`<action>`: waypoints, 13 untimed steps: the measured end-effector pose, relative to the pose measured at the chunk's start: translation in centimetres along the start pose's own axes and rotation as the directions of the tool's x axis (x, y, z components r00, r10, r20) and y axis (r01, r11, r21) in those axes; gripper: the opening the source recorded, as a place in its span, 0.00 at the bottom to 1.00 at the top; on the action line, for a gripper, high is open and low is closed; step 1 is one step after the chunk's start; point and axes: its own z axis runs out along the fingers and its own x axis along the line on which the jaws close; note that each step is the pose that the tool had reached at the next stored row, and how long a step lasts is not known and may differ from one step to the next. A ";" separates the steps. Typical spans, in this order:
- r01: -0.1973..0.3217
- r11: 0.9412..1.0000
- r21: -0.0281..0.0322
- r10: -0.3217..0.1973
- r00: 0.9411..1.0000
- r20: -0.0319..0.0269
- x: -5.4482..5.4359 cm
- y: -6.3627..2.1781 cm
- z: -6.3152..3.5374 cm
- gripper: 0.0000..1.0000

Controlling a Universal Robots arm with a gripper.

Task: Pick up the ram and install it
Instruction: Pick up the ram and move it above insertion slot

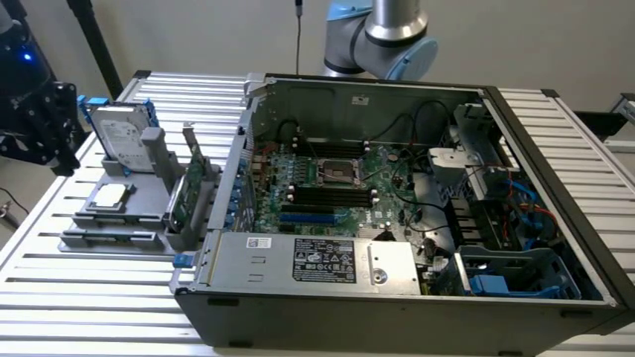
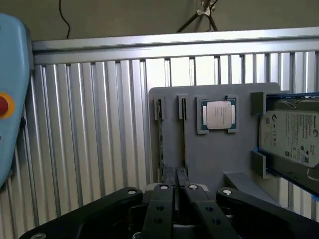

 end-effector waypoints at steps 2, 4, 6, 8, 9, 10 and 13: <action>0.011 1.000 0.000 -0.011 1.000 0.000 0.2 -0.02 0.26 0.30; 0.021 1.000 0.000 -0.021 1.000 0.000 0.4 -0.03 0.51 0.36; 0.031 1.000 0.000 -0.031 1.000 -0.001 0.5 -0.04 0.82 0.42; 0.040 0.999 0.001 -0.040 0.999 -0.001 0.7 -0.05 1.19 0.42; 0.044 0.999 0.001 -0.044 0.999 -0.001 0.8 -0.06 1.37 0.42; 0.049 0.999 0.001 -0.049 0.999 -0.001 0.9 -0.07 1.55 0.42; 0.060 0.998 0.001 -0.060 0.998 -0.001 1.1 -0.09 2.10 0.42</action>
